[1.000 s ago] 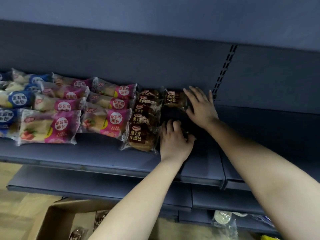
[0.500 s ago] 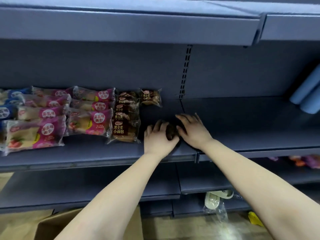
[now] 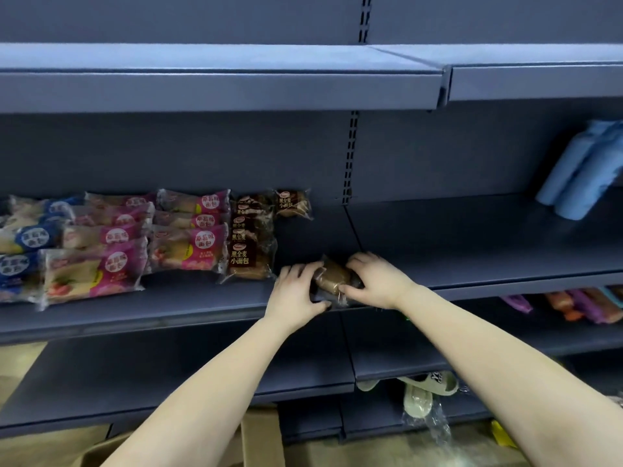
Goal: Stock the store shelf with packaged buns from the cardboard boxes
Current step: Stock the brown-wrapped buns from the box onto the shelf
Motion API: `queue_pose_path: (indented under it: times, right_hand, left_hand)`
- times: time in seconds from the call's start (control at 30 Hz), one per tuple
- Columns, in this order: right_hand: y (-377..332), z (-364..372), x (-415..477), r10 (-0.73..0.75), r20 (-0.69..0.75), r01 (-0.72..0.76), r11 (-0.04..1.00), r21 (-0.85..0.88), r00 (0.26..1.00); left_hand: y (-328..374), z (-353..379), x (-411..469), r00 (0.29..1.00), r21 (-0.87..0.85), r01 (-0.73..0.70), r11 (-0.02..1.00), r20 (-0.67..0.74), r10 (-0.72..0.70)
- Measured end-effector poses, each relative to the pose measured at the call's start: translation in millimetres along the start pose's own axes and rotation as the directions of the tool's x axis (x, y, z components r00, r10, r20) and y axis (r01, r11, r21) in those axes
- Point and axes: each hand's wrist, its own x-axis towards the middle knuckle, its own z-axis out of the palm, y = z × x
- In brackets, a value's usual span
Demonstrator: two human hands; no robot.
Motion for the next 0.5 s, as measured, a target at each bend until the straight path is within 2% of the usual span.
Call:
queue_pose_path:
  times: [0.1, 0.17, 0.27, 0.37, 0.43, 0.5]
  right_hand:
    - [-3, -2, -7, -0.039, 0.012, 0.04, 0.997, -0.068, 0.999]
    - [-1, -2, -12, -0.026, 0.011, 0.027, 0.999, -0.044, 1.0]
    - [3, -6, -14, 0.053, 0.003, -0.053, 0.995, 0.083, 0.999]
    - [1, -17, -12, 0.224, -0.013, -0.204, 0.909, 0.363, 0.975]
    - [-2, -24, -10, 0.27, -0.103, -0.199, 0.875, 0.441, 0.957]
    - [-5, -29, -8, 0.202, -0.252, -0.109, 0.934, 0.339, 0.946]
  left_hand:
    - [-1, 1, -3, 0.998, -0.05, 0.004, 0.999, -0.068, -0.007]
    - [-1, 2, -5, 0.994, -0.107, -0.009, 0.994, -0.109, -0.003]
    - [5, -3, -2, 0.988, -0.237, 0.011, 0.972, -0.149, -0.048]
    - [12, -16, 6, 0.975, -0.409, 0.086, 0.909, -0.154, -0.161]
    - [16, -27, 10, 0.964, -0.548, 0.159, 0.821, -0.093, -0.249]
    - [16, -35, 12, 0.946, -0.625, 0.219, 0.75, -0.052, -0.32]
